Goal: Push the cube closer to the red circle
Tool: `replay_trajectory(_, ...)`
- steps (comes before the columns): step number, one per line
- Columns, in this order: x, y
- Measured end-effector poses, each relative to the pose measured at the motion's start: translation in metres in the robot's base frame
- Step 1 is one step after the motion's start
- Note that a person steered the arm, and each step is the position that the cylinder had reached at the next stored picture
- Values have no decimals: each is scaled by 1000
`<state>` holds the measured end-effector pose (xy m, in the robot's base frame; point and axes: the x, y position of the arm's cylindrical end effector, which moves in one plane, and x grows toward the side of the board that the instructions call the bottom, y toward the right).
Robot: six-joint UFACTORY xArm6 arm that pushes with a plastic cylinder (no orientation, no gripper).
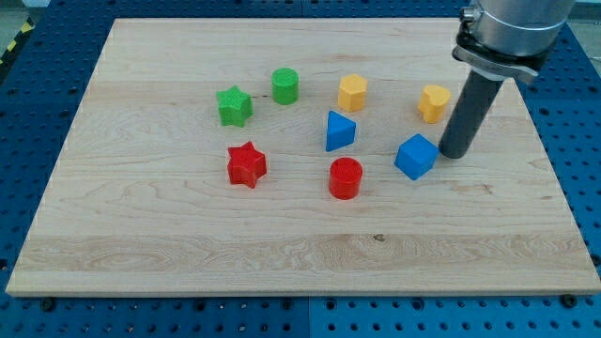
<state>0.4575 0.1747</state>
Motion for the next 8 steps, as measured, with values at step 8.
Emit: replay_trajectory(8,15,-22)
